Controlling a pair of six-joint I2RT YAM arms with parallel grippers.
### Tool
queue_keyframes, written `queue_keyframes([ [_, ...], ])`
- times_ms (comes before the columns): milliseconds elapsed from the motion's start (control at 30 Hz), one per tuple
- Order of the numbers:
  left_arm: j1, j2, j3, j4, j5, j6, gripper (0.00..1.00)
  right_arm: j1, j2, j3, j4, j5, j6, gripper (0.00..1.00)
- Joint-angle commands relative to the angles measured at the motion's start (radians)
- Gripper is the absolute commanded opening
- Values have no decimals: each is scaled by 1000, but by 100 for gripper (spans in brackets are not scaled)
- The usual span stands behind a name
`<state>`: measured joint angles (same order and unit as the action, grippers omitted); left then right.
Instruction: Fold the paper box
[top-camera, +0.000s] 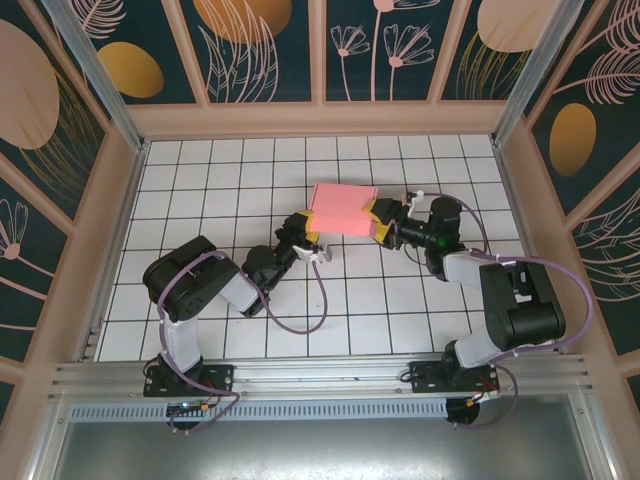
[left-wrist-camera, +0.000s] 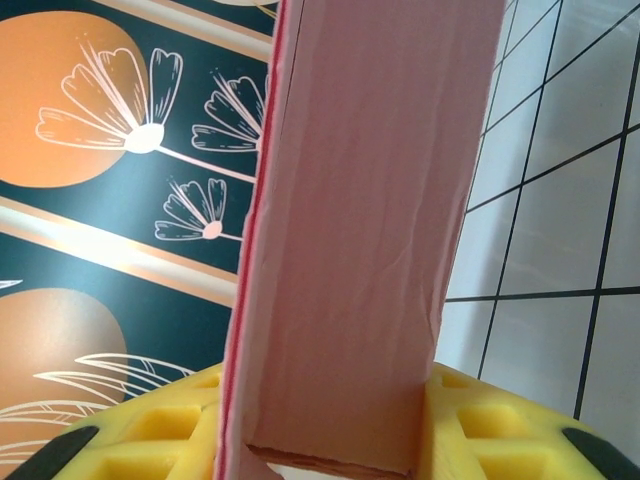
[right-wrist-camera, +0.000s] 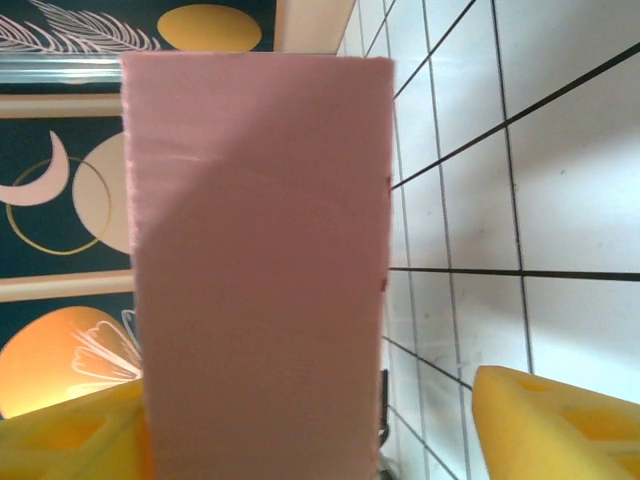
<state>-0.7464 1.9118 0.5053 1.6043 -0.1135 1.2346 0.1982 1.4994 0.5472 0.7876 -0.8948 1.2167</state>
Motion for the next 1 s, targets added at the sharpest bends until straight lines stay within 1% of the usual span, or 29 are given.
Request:
queue_keyframes([
  [0, -5, -46, 12, 36, 5, -45, 32, -12, -74, 11, -88, 63, -93, 80],
  [100, -5, -81, 23, -87, -18, -89, 32, -44, -141, 16, -208, 121, -182, 84],
  [167, -5, -110, 39, -211, -35, -116, 33, -72, -198, 27, -322, 176, -264, 84],
  [233, -5, -135, 45, -296, -46, -152, 34, -92, -253, 32, -417, 230, -335, 84],
  [300, -3, -181, 61, -426, -36, -195, 34, -107, -301, 47, -499, 270, -409, 84],
  [367, 2, -250, 107, -654, 11, -252, 35, -113, -340, 82, -590, 312, -504, 84],
  [433, 13, -296, 160, -845, 68, -320, 35, -114, -366, 122, -672, 346, -607, 84],
  [533, 31, -339, 214, -1046, 129, -368, 35, -100, -402, 176, -779, 416, -792, 84],
  [667, 65, -363, 309, -1309, 210, -433, 35, -63, -452, 202, -831, 485, -990, 82],
  [800, 97, -402, 368, -1534, 323, -460, 36, 1, -484, 218, -860, 557, -1125, 82],
  [900, 117, -422, 386, -1655, 372, -503, 36, 47, -488, 227, -874, 572, -1180, 82],
  [967, 124, -437, 387, -1707, 380, -518, 35, 84, -483, 239, -897, 570, -1220, 82],
])
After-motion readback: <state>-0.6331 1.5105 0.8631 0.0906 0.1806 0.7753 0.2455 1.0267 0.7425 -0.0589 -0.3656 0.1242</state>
